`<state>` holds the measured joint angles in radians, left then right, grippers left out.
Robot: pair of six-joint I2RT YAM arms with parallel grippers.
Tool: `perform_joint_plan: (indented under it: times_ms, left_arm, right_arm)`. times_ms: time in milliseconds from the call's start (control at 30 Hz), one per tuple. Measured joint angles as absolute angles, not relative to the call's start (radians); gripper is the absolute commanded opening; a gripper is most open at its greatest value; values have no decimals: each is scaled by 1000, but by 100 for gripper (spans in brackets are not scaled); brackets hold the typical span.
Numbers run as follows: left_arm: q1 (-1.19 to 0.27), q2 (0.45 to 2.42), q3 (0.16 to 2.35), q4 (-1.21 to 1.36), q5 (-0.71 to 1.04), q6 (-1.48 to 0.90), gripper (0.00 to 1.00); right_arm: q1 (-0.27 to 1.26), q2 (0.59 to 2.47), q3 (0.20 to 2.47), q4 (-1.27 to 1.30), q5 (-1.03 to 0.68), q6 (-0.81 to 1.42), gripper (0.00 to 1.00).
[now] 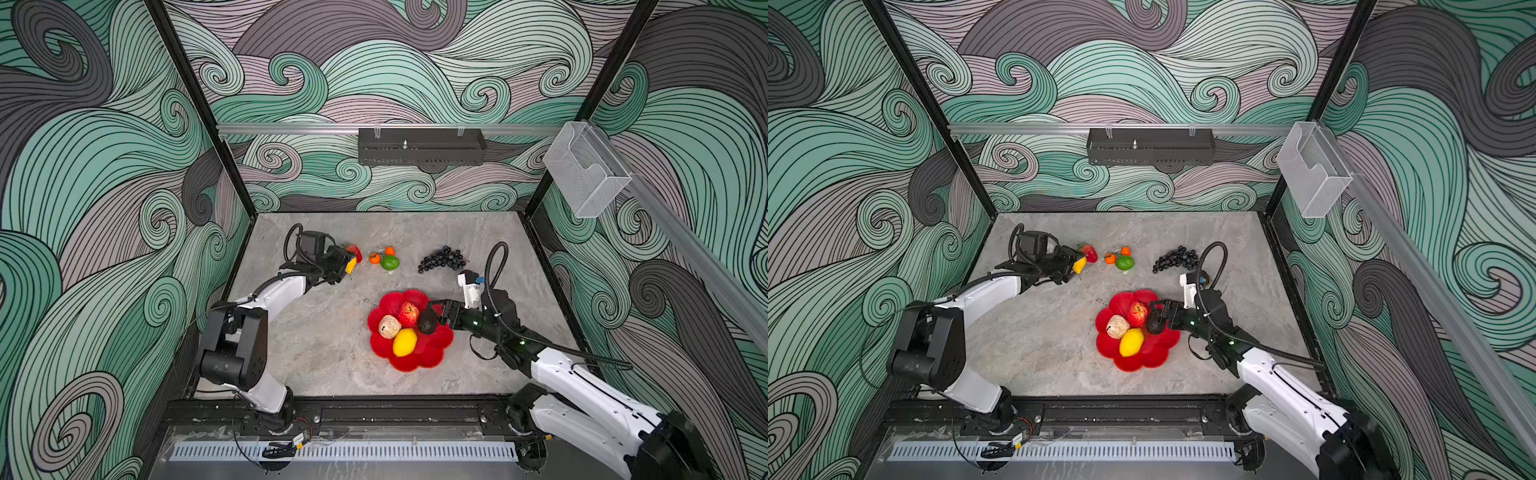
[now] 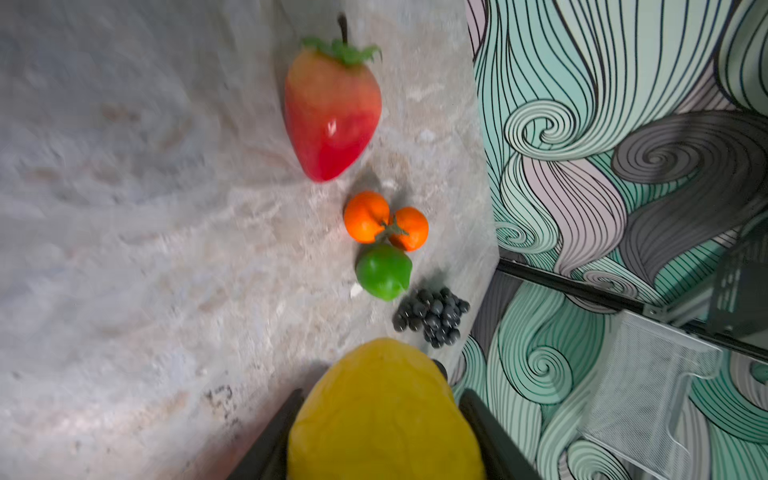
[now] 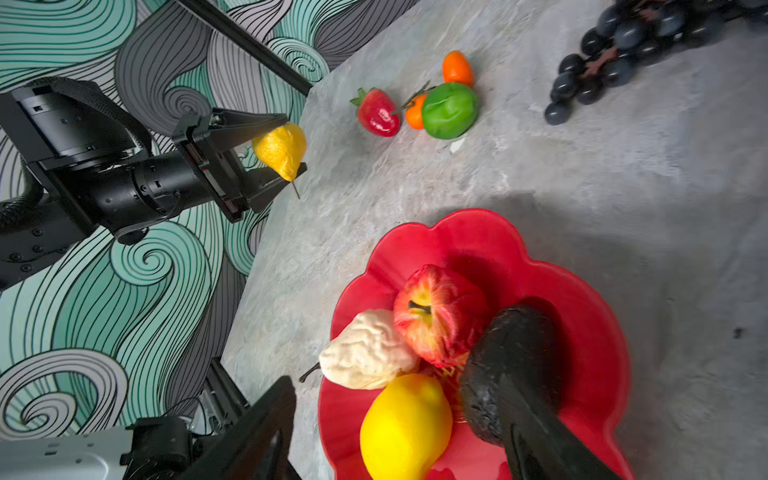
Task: Place and organize the fake fruits in the fruit bowl
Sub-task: 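Lift the yellow pear toward the bowl with the left gripper while the right gripper approaches, then grasp the yellow pear with the right gripper while the left gripper releases and withdraws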
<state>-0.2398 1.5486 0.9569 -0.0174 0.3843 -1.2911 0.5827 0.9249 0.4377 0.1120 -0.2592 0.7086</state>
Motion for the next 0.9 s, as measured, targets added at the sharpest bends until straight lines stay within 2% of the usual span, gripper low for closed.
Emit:
perform_joint_plan:
  times_ms: [400,633,900]
  left_arm:
    - [-550,1488,772,231,355,-1628,55]
    - [-631,1460,756,264,315,-1681,55]
    - [-677,1393,730,265,273,-1701,55]
  right_arm:
    - [781,1091,436,364,-146,729,73]
    - [808,1164,437,426,-121,723,57]
    - [819,1185,436,487,-113,722,45]
